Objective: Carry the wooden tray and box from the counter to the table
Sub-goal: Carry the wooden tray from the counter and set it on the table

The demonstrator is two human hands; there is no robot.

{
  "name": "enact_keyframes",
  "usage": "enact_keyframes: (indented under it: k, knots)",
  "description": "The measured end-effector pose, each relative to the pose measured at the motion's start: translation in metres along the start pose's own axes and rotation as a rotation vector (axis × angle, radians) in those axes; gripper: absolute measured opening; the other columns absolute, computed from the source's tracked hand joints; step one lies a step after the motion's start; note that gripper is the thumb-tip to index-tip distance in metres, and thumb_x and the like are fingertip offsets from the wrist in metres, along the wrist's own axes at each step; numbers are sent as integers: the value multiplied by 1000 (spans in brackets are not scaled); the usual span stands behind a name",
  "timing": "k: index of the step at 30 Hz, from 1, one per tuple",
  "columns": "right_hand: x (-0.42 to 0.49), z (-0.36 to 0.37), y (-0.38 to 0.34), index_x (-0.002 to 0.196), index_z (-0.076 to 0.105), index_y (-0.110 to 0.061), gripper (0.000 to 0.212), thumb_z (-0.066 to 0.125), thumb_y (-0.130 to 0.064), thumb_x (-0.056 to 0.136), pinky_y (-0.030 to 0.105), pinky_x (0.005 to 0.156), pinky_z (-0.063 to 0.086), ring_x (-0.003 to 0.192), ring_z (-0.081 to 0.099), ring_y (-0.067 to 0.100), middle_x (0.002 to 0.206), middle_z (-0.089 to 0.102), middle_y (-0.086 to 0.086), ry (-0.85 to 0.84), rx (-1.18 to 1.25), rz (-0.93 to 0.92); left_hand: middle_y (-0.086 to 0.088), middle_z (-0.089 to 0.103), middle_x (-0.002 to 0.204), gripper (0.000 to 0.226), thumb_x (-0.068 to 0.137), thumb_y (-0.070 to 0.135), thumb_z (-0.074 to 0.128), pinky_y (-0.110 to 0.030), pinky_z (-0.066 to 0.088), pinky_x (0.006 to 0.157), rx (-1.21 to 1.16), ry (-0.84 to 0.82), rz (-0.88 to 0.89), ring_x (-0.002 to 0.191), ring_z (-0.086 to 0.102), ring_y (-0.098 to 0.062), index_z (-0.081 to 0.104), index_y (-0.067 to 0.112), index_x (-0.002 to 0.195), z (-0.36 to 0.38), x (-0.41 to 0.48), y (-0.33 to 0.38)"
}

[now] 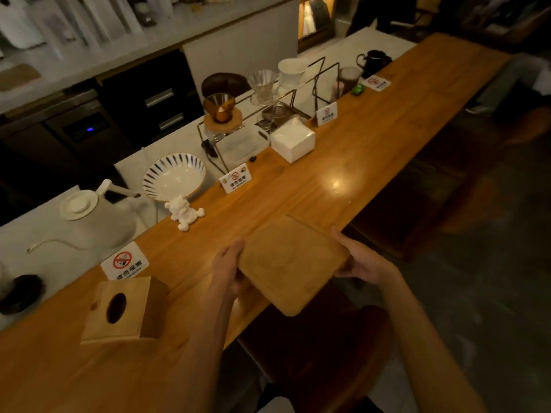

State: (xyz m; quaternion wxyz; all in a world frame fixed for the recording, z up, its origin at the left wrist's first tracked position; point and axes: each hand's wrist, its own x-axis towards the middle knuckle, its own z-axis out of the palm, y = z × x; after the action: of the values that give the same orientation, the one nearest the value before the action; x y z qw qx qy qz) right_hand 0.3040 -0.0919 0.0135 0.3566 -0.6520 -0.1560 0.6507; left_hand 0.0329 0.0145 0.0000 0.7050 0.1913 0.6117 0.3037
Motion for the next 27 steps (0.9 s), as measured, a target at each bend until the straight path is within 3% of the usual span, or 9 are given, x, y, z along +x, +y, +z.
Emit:
enact_keyframes:
  k: [2, 5, 7, 10, 15, 19, 21, 23, 27]
  knots:
    - [-24, -22, 9, 137, 50, -26, 72, 51, -72, 82, 47, 91, 57, 119, 57, 30, 133, 56, 6, -78, -23, 26, -8, 64, 118, 48, 84, 37, 75, -44, 53, 84, 15, -31, 40, 108, 62, -29, 56, 15, 122, 21, -15, -3]
    - [-56, -58, 21, 123, 67, -15, 81, 26, -76, 89, 43, 88, 53, 112, 65, 30, 121, 69, 13, -159, -34, 36, -7, 65, 115, 31, 86, 41, 73, -47, 53, 88, 49, -119, 69, 108, 63, -30, 57, 23, 106, 54, -38, -14]
    - [-75, -76, 27, 126, 64, -20, 76, 22, -73, 92, 40, 92, 49, 114, 65, 25, 123, 69, 8, -172, -15, 9, -8, 66, 116, 31, 84, 44, 74, -52, 53, 95, 112, -172, 70, 109, 64, -31, 58, 23, 99, 81, -55, -29]
    - [-92, -99, 39, 134, 50, -24, 59, 39, -65, 93, 37, 93, 46, 110, 61, 16, 124, 61, -3, -20, -70, -95, -8, 65, 116, 41, 81, 52, 73, -49, 53, 96, 229, -157, 108, 108, 63, -29, 60, 17, 99, 126, -76, -62]
    - [-114, -189, 80, 128, 62, -13, 66, 56, -64, 86, 39, 88, 53, 104, 68, 21, 117, 70, 3, 167, -2, -186, 0, 64, 108, 42, 92, 51, 61, -33, 52, 73, 318, -158, 263, 95, 63, -17, 58, 16, 115, 214, -133, -128]
    - [-154, -269, 101, 124, 63, -9, 62, 56, -60, 89, 32, 75, 52, 97, 65, 18, 111, 68, 2, 396, 100, -252, 5, 60, 116, 48, 92, 50, 60, -34, 46, 87, 556, -302, 293, 101, 60, -15, 52, 22, 130, 283, -176, -207]
    - [-179, -310, 109, 122, 62, -10, 56, 54, -57, 92, 28, 71, 48, 91, 61, 11, 103, 64, -4, 493, 114, -301, 11, 61, 110, 41, 93, 53, 57, -27, 44, 82, 638, -336, 362, 97, 59, -9, 54, 24, 123, 320, -191, -236]
    - [-195, -347, 117, 125, 60, -10, 57, 52, -57, 93, 31, 77, 46, 89, 59, 9, 107, 63, -1, 554, 132, -341, 11, 62, 109, 36, 93, 56, 54, -26, 45, 78, 704, -375, 414, 98, 60, -8, 53, 28, 115, 357, -200, -253]
    - [-213, -404, 122, 122, 55, -22, 46, 49, -58, 94, 31, 80, 46, 90, 60, 9, 105, 62, -6, 563, 229, -367, 8, 60, 119, 38, 94, 56, 50, -34, 42, 92, 785, -525, 428, 109, 59, -15, 49, 30, 121, 421, -205, -266]
